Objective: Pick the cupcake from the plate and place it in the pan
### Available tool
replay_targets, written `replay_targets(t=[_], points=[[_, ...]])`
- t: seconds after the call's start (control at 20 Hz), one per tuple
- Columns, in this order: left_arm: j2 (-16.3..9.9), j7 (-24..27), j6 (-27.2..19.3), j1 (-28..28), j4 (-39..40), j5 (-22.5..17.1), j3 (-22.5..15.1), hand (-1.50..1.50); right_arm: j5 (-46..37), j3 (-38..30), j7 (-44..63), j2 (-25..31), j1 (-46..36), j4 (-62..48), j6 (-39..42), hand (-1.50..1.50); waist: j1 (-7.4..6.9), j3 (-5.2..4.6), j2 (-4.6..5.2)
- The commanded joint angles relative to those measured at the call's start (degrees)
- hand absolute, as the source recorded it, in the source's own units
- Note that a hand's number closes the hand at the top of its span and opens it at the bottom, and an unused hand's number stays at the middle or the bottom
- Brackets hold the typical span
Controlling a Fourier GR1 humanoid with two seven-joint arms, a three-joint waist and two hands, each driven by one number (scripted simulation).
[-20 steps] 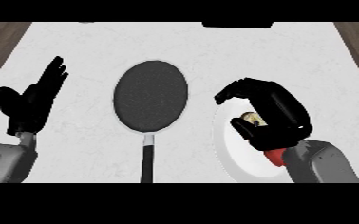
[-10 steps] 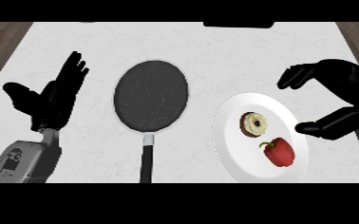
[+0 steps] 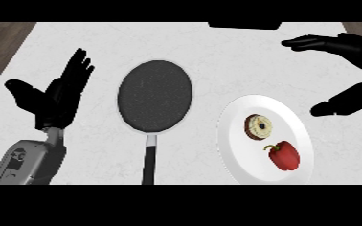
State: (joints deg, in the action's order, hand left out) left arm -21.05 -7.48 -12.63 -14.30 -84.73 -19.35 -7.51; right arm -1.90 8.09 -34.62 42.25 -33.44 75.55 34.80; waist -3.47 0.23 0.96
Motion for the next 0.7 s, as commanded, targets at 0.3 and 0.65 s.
replay_targets(t=[0.3, 0.65], points=[[1.77, -2.08, -2.26, 1.18, -1.83, 1.69, -0.84, 0.00, -20.08, 15.59, -11.35, 1.07, -9.64, -2.32, -3.21, -1.50, 1.27, -0.20, -0.58], [0.88, -2.08, -1.31, 3.85, -4.21, 1.59, -0.37, 0.00, -32.92, 29.55, -10.20, 4.60, -11.37, -1.68, -3.40, -1.50, 1.47, -0.26, -0.83]])
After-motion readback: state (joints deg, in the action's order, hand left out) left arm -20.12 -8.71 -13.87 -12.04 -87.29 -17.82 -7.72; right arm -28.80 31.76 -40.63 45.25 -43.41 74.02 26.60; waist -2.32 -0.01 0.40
